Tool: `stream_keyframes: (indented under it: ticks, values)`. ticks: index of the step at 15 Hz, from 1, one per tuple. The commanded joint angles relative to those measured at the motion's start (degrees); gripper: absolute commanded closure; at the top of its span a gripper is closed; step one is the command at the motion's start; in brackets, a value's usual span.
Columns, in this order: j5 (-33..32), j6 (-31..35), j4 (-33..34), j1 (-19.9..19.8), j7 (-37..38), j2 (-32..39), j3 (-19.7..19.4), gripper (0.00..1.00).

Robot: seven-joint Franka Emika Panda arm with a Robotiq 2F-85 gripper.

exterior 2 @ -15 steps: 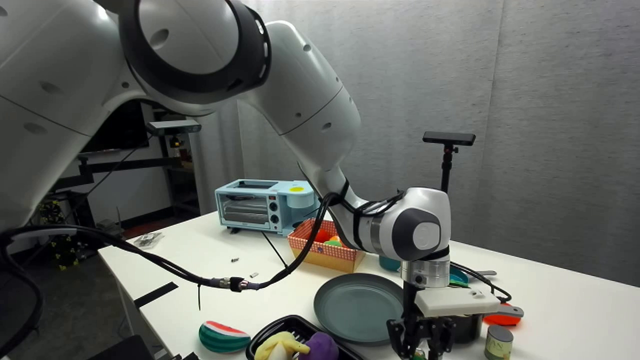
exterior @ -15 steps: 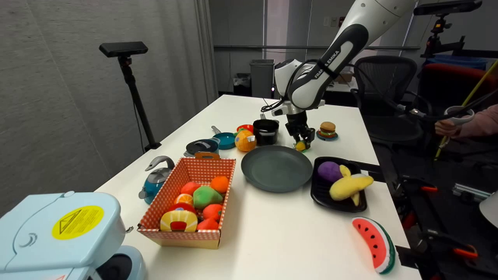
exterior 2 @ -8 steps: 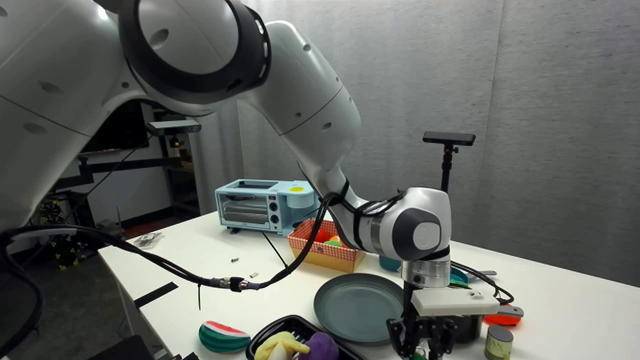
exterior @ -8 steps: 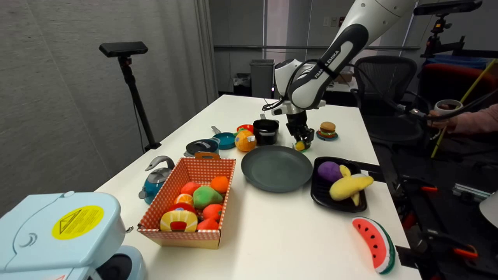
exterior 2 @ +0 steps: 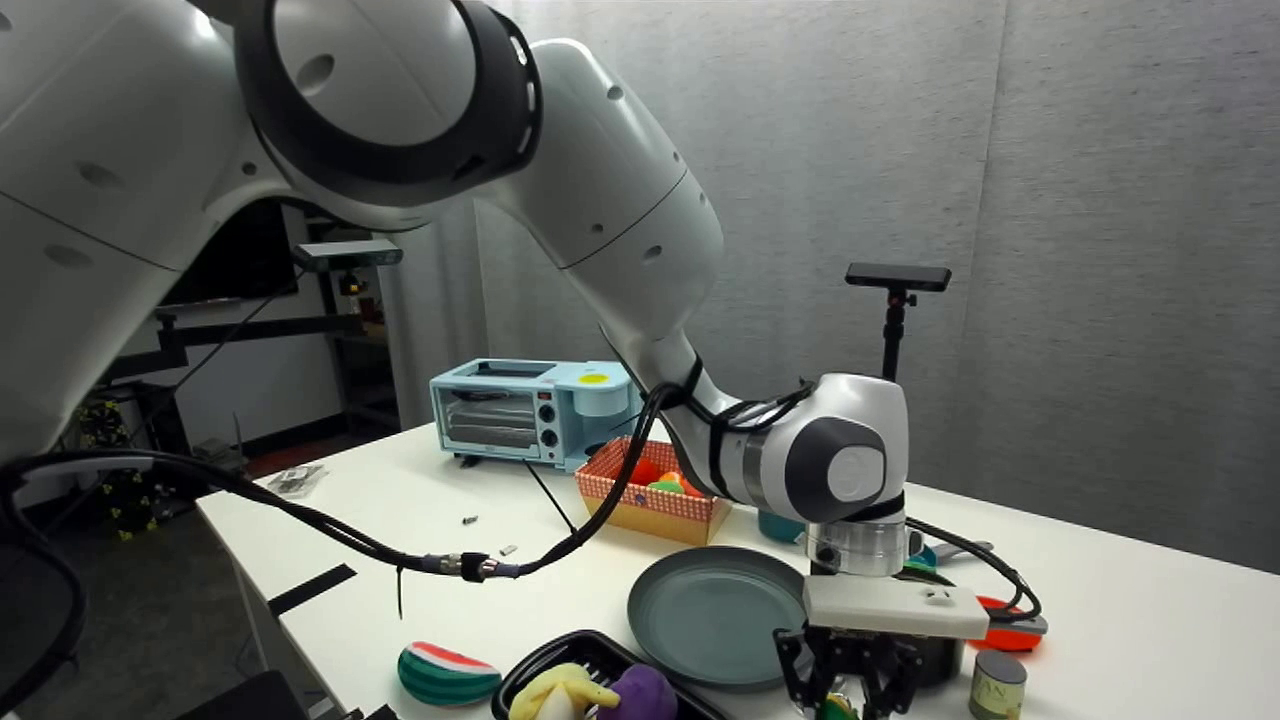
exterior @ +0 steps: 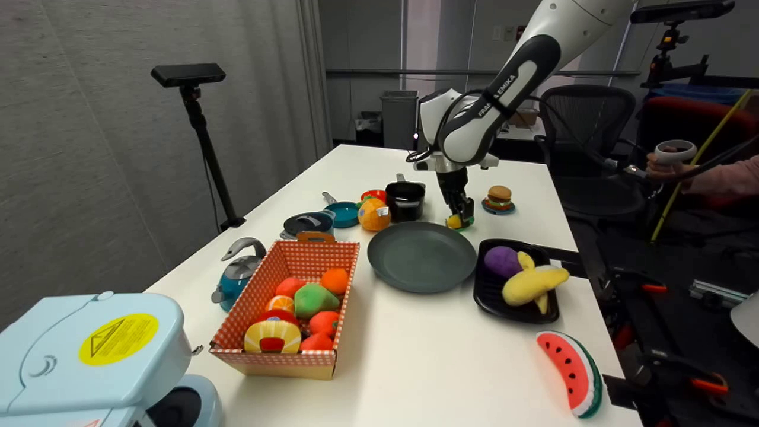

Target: Pick the yellow and green object and put it in the cup

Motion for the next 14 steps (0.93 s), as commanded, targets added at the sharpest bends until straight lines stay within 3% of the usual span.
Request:
stream_keyframes:
  ticks: [1,14]
  values:
    - [2.0,2.3,-0.5,-1.1,5.8,0.0,0.8,0.78]
    - [6.0,14.2,-3.7,-1.6,25.6,-0.6,1.3,0.78]
